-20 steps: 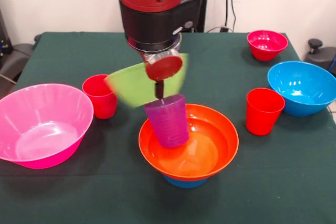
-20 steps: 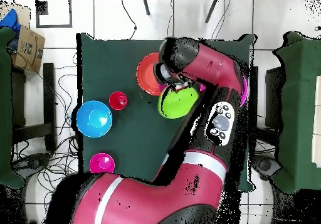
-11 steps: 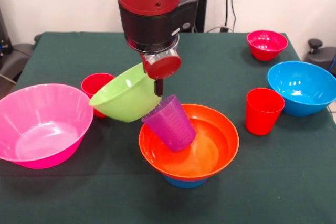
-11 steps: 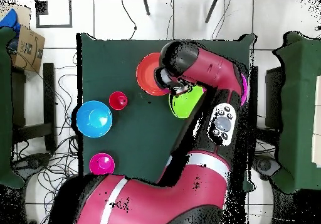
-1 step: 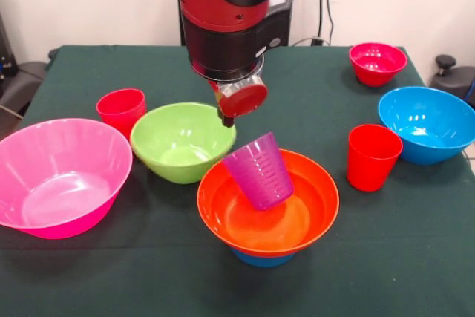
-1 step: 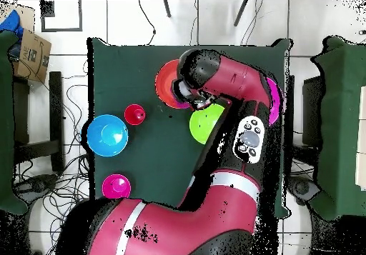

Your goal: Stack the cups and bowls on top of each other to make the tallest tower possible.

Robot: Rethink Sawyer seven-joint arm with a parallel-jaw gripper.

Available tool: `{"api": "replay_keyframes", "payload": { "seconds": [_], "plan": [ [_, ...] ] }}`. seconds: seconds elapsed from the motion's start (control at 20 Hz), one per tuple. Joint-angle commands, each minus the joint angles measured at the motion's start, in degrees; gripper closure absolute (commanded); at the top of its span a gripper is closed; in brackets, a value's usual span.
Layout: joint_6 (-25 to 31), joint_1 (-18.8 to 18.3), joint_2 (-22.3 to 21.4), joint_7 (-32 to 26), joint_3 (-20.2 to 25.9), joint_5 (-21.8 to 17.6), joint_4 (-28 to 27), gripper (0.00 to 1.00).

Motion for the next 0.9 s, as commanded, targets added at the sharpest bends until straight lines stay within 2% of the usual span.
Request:
{"api": "replay_keyframes", "payload": {
  "seconds": [0.05, 0.25, 0.75, 0.9],
  "plan": [
    [-5.0, 0.07, 0.04, -9.0, 8.43, -4.11, 4.29, 1.0],
    [-4.03, -0.28, -0.2, -9.49, 8.7, -4.07, 3.81, 1.0],
    [-6.55, -0.98, 0.39, -9.21, 10.46, -3.93, 4.79, 1.0],
    [-11.39, -1.33, 0.58, -9.16, 11.26, -4.5, 6.39, 1.0]
  ]
}}
